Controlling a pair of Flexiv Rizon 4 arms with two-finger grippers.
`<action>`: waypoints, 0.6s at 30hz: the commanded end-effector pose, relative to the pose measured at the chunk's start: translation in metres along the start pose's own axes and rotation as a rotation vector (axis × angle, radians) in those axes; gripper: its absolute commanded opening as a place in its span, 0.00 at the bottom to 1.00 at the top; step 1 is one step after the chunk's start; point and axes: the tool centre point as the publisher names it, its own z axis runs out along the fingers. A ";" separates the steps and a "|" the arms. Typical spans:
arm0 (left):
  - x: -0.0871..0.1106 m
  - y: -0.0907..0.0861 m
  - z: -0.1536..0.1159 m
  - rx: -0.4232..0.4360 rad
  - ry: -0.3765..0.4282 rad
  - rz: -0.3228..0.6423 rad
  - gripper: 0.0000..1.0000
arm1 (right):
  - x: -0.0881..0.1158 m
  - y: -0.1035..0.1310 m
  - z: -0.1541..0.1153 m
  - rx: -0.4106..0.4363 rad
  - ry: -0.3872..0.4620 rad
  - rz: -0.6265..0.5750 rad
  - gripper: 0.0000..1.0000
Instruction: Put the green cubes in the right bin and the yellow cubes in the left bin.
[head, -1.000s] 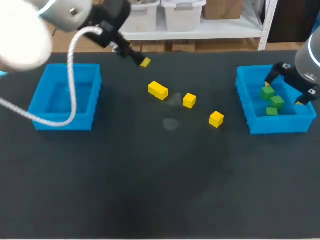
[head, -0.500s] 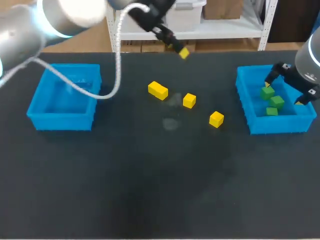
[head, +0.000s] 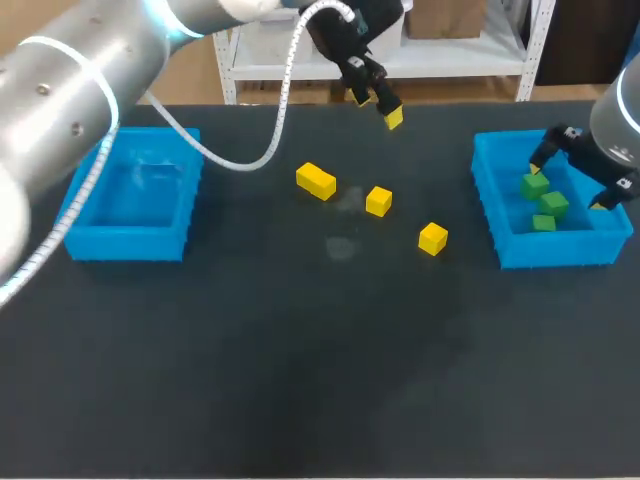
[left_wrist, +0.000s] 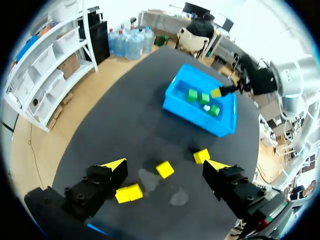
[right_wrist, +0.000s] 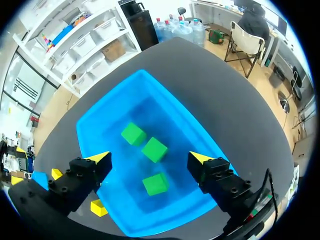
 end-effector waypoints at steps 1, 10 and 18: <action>0.003 0.000 0.005 -0.014 0.049 -0.012 1.00 | 0.002 -0.002 -0.001 -0.003 -0.011 0.002 1.00; 0.014 -0.002 0.030 -0.053 0.081 -0.061 1.00 | 0.002 -0.002 -0.001 -0.003 -0.011 0.002 1.00; 0.028 0.000 0.059 -0.056 0.123 -0.091 1.00 | 0.002 -0.002 -0.001 -0.003 -0.011 0.002 1.00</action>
